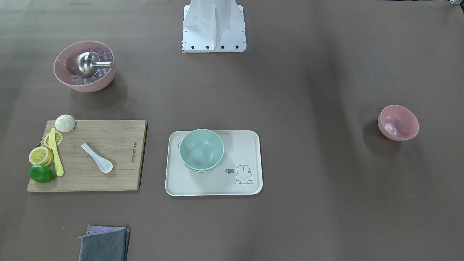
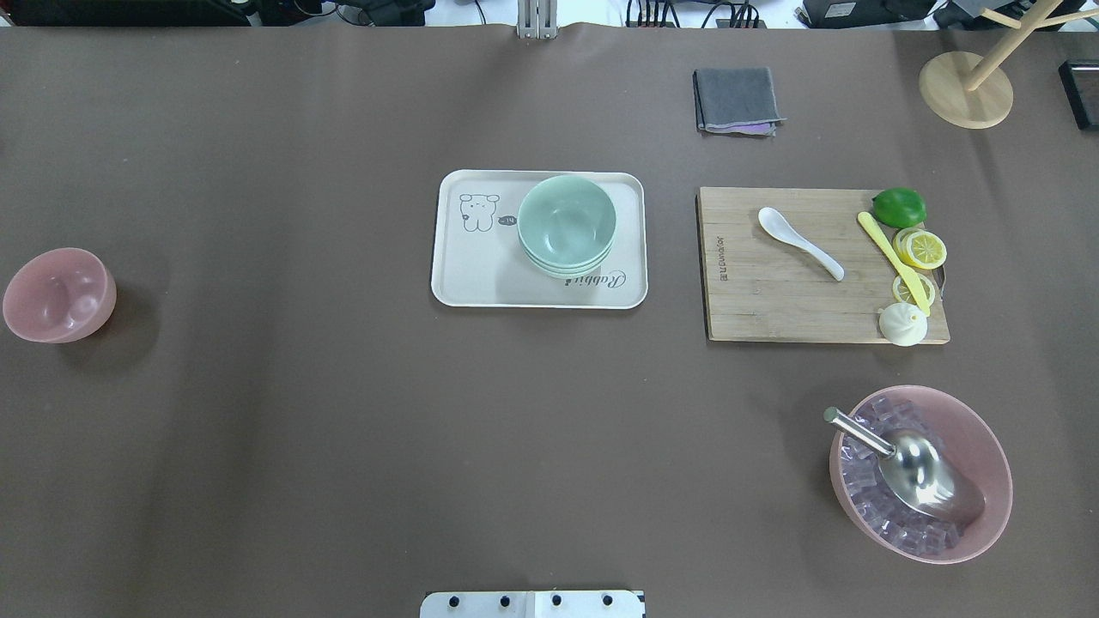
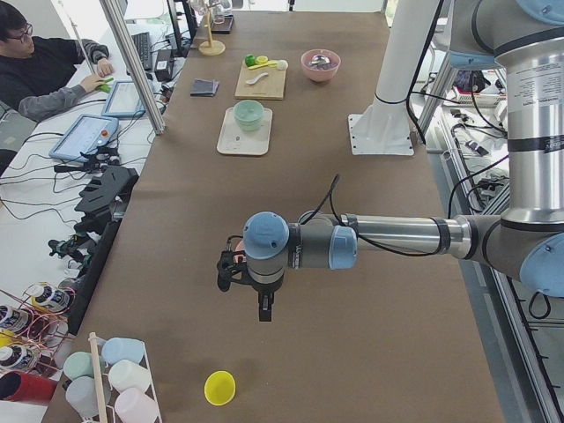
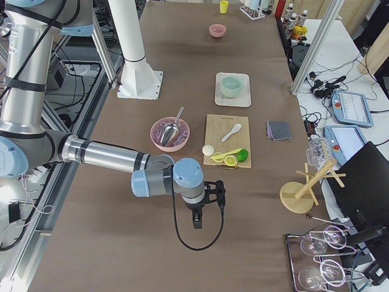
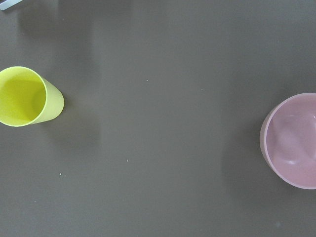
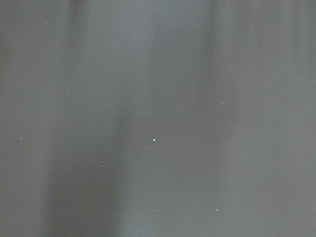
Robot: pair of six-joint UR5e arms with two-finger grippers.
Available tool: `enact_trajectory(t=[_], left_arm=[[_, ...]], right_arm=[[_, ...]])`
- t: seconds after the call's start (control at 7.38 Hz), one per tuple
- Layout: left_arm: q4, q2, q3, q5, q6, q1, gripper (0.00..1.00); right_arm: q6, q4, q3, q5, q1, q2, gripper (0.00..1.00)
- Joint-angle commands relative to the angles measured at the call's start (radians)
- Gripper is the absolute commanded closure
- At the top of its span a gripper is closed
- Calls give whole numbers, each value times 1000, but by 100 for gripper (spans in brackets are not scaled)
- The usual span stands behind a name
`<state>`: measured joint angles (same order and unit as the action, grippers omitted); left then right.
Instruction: Stack pink bowl on green and place spoon
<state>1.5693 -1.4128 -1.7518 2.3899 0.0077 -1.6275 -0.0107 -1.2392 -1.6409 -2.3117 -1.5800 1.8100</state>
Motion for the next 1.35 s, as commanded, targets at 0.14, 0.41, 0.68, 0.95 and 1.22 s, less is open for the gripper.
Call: enact_trajectory(t=[0.14, 0.41, 0.68, 0.95, 1.22], left_arm=[[-9, -2, -24, -9, 2, 11, 2], [-8, -3, -31, -3, 3, 15, 2], [20, -35, -38, 2, 3, 15, 2], [191, -89, 0, -5, -9, 15, 2], [224, -135, 76, 2, -11, 17, 2]], right_arm=[[-2, 7, 0, 0, 0, -1, 0], [-3, 65, 0, -9, 0, 3, 0], [-15, 127, -2, -61, 2, 5, 0], [-8, 139, -7, -119, 3, -21, 0], [-3, 248, -1, -160, 15, -63, 0]])
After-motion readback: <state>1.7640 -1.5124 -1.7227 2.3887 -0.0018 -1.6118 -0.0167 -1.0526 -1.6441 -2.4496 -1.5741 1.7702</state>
